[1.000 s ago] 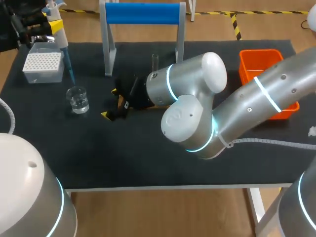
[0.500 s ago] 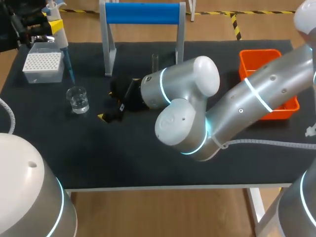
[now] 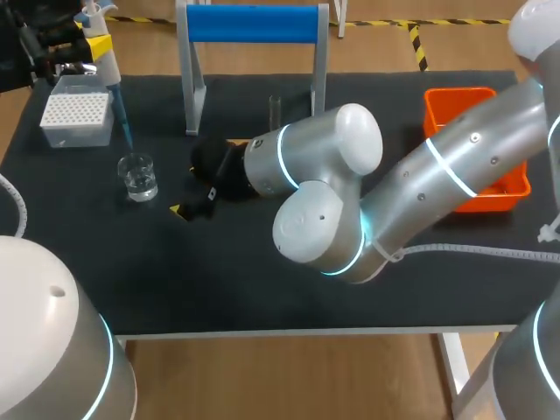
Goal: Invert the test tube, pick up the pipette, mount the tip to pipette, aspirate from beaker and dispense into the tube, eject the tip, return the pipette, and cap with the stopper.
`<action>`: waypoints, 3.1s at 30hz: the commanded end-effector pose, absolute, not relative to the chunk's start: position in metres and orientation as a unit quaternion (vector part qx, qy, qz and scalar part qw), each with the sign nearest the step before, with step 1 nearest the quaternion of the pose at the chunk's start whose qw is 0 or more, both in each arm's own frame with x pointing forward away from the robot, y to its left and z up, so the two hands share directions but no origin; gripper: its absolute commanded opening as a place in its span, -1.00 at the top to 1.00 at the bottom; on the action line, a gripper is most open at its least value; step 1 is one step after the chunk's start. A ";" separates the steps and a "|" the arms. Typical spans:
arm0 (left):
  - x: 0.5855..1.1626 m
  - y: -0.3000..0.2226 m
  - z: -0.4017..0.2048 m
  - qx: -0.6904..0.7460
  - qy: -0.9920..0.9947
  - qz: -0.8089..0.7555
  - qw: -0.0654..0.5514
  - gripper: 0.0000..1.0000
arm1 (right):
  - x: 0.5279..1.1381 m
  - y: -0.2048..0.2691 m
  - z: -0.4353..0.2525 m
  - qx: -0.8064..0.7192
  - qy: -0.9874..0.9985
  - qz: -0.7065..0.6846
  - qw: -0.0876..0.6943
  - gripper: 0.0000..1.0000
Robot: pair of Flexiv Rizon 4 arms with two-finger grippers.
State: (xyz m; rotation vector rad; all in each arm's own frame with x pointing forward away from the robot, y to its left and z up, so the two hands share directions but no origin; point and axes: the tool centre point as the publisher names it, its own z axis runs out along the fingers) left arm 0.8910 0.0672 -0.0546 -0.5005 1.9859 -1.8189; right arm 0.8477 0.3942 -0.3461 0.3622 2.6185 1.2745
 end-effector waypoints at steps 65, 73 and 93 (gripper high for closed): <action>0.920 0.074 -0.119 -0.197 0.709 -0.646 0.203 1.00 | 0.848 0.396 -0.349 0.125 0.887 0.433 0.103 -1.00; 0.923 0.076 -0.136 -0.206 0.707 -0.646 0.200 1.00 | 0.848 0.396 -0.349 0.125 0.887 0.433 0.103 -1.00; 0.924 0.078 -0.165 -0.215 0.701 -0.648 0.209 1.00 | 0.848 0.396 -0.349 0.125 0.887 0.433 0.103 -1.00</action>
